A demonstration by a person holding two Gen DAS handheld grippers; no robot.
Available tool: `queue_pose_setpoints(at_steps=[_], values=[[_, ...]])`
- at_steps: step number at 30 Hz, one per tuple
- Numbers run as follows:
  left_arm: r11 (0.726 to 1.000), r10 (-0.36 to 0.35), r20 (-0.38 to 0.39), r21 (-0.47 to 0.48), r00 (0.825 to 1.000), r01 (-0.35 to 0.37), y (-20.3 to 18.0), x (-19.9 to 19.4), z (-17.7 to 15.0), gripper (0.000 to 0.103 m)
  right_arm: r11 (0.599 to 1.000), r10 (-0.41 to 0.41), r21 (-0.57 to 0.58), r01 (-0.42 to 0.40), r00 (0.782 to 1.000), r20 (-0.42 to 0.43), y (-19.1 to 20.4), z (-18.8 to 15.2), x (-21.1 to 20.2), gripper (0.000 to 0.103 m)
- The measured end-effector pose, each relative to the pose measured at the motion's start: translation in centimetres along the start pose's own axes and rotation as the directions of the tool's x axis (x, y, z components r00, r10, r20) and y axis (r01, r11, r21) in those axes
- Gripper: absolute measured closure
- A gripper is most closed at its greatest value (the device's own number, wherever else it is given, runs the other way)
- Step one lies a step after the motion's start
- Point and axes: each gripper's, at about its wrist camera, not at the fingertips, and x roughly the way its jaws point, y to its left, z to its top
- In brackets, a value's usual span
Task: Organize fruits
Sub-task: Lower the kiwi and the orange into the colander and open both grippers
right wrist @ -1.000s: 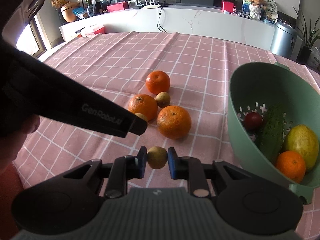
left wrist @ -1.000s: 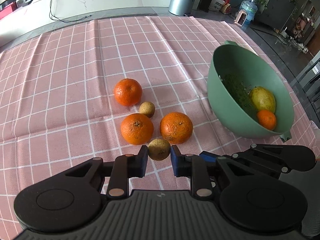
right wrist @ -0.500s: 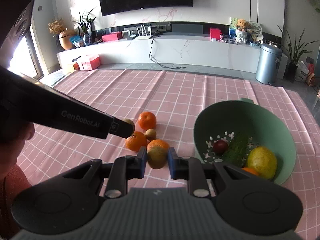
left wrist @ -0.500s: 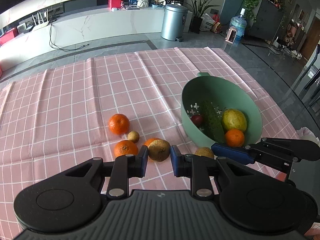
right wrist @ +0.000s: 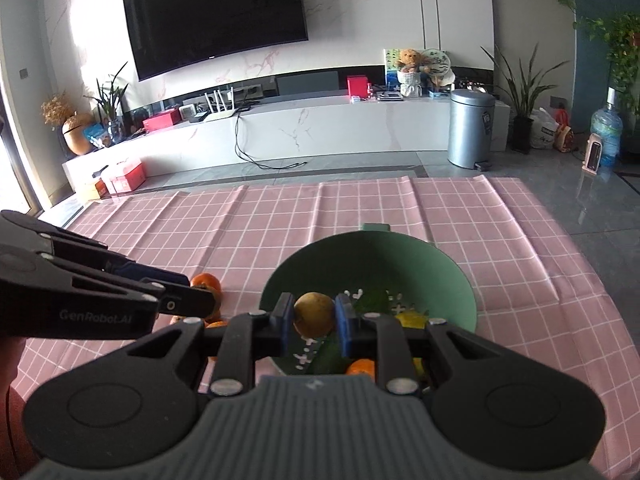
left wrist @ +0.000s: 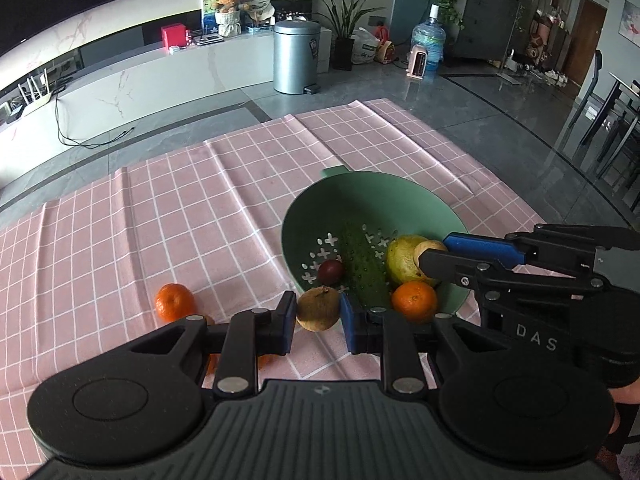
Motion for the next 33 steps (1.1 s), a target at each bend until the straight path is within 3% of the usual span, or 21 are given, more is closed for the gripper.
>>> queue_pose_setpoints(at_steps=[19,27,33], values=[[0.994,-0.020,-0.108,0.107,0.994,0.032,-1.5,7.3,1.4,0.077,0.998,-0.002,0.065,0.013,0.986,-0.166,-3.7,-0.6,6.6,0.085],[0.996,-0.034,-0.127,0.079,0.991,0.045,-0.8,8.3,1.1,0.076,0.998,0.007,0.066,0.007,0.980,-0.201,-3.7,-1.0,7.2,0.082],[0.996,-0.007,-0.096,0.089,0.995,0.015,-0.9,7.3,1.2,0.068,0.998,0.004,0.059,0.007,0.981,-0.193,-3.5,-0.8,6.9,0.080]])
